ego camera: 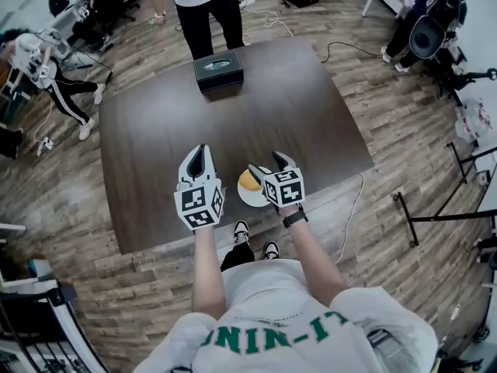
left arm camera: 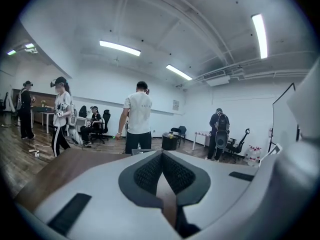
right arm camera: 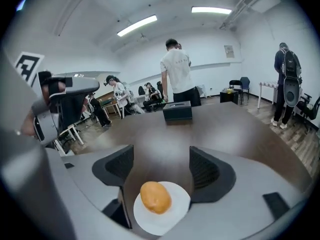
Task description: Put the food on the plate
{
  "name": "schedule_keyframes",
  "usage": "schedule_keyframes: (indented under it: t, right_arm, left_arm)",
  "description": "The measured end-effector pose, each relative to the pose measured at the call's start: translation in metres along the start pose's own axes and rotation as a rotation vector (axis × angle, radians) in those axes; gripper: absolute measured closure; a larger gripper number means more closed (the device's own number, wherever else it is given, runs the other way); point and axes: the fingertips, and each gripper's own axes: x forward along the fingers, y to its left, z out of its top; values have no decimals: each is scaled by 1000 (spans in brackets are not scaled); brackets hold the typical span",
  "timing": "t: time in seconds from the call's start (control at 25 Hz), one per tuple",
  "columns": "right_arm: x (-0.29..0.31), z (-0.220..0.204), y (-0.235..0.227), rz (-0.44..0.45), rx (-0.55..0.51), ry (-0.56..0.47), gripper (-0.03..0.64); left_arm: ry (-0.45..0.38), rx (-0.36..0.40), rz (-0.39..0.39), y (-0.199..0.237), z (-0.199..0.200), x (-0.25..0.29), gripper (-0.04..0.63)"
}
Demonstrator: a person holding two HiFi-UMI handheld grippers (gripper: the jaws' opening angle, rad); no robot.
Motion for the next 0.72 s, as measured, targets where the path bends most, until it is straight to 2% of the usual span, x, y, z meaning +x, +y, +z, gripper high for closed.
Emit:
schedule_keyframes:
  t: [0.28, 0.72]
  right_arm:
    - [-47, 74, 4, 2, -19, -186, 338]
    - [-114, 150, 14, -5, -54, -409, 437]
  left_arm:
    - [-62, 34, -9, -12, 33, -11, 588]
    - [-126, 70, -36, -33, 67, -24, 588]
